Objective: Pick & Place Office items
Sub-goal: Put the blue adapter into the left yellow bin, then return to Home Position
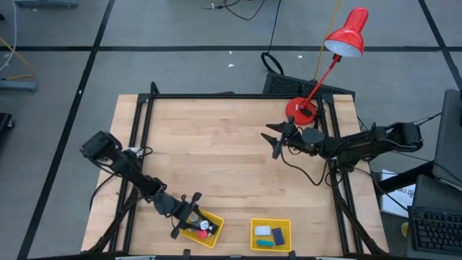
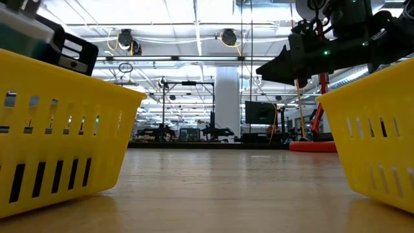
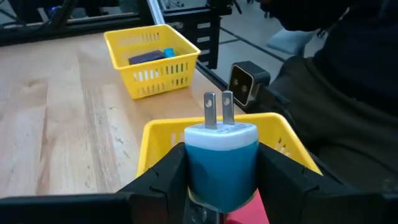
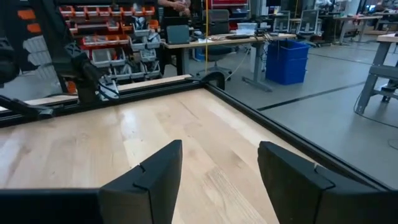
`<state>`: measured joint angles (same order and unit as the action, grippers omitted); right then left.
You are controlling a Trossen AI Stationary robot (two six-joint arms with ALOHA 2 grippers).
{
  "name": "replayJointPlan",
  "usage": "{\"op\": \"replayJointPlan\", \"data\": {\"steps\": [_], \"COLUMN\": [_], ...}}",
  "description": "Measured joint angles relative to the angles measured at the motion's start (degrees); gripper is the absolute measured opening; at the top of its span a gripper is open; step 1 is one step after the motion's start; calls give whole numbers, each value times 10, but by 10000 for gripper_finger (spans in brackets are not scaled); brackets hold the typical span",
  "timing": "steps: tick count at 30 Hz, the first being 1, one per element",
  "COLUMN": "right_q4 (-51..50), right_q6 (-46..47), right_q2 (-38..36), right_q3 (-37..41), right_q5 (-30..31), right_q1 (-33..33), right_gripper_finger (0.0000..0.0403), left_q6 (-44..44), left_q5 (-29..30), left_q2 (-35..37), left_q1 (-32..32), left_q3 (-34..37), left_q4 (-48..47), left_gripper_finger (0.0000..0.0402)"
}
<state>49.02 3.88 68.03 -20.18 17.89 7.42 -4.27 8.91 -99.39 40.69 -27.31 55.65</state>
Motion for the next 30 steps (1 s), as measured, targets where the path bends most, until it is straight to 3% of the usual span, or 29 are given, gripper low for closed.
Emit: {"op": "replayJointPlan", "data": {"steps": [9, 20, 27, 30], "right_q4": [0, -13, -27, -27], "right_q6": [0, -4, -10, -25], "right_q2": [0, 0, 0, 0], "right_q3": [0, 0, 0, 0], "right_q5": [0, 0, 0, 0], "right_q1": [0, 0, 0, 0], "right_gripper_finger": [196, 196, 196, 196], "left_q6": [-108, -93, -69, -68], "left_q5": [17, 15, -76, -82], "left_q2": [-17, -16, 34, 78], "left_q1": [-18, -38, -47, -52], "left_q3": [0, 0, 0, 0], "left_q4": [1, -22, -24, -54], "left_gripper_finger": [225, 271, 279, 276]}}
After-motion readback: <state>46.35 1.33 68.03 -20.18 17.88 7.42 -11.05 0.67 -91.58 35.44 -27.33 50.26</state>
